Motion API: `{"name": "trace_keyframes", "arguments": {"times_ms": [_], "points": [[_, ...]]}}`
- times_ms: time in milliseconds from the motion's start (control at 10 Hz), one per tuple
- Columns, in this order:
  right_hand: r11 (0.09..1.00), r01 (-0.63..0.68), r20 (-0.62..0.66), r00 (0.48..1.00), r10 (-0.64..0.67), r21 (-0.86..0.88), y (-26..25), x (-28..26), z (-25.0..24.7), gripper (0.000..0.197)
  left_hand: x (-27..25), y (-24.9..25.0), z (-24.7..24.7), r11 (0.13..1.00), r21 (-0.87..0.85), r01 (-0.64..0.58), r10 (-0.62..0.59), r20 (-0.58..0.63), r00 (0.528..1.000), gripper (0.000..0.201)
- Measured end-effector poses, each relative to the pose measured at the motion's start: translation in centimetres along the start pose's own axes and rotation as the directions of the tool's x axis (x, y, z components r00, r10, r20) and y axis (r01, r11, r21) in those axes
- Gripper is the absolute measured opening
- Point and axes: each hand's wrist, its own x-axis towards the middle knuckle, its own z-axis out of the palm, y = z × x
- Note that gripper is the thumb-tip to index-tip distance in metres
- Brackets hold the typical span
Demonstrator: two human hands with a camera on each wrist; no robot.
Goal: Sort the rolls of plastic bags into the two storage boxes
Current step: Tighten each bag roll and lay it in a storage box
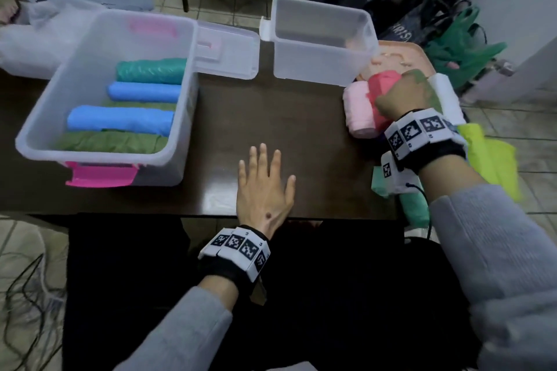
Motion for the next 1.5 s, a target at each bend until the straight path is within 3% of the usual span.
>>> {"name": "trace_keyframes", "arguments": {"times_ms": [300,500,600,800,1000,1200,1300,1400,1500], "points": [[0.988,-0.054,0.017,0.998,0.058,-0.146,-0.5,2.2,2.4,0.048,0.1,-0.1,0.3,0.999,0.032,0.000,0.001,-0.022,1.000,0.061],[0.992,-0.124,-0.049,0.991,0.122,-0.036,-0.1,2.0,3.1,0.064,0.2,-0.1,0.6,0.999,0.035,-0.004,0.006,-0.041,0.999,0.065],[0.993,-0.119,-0.044,0.992,0.120,0.018,-0.1,1.8,3.2,0.066,0.2,-0.2,0.9,0.999,0.050,-0.006,0.009,-0.041,0.999,0.078],[0.998,-0.053,-0.025,0.998,0.054,0.031,-0.3,1.9,2.6,0.073,0.2,-0.1,0.9,0.999,0.047,-0.007,0.010,-0.052,0.999,0.077],[0.987,0.078,-0.050,0.996,-0.072,0.138,-1.3,0.8,1.5,0.064,0.2,-0.2,0.9,0.999,0.050,-0.010,0.012,-0.047,0.999,0.076],[0.909,0.366,0.085,0.918,-0.388,0.202,-3.2,-3.1,1.6,0.028,0.2,-0.3,1.0,0.999,0.043,-0.015,0.017,-0.053,0.998,0.076],[0.854,0.478,0.261,0.814,-0.519,0.206,-3.8,-4.9,2.7,0.022,0.2,-0.3,1.0,0.999,0.037,-0.011,0.014,-0.068,0.998,0.076],[0.825,0.560,0.384,0.748,-0.542,0.073,-3.7,-5.8,4.6,0.047,0.2,-0.3,0.9,1.000,0.026,-0.013,0.014,-0.057,0.998,0.080],[0.807,0.584,0.455,0.744,-0.489,-0.089,-3.1,-6.6,6.4,0.069,0.2,-0.4,0.8,1.000,0.024,-0.011,0.012,-0.051,0.999,0.081]]}}
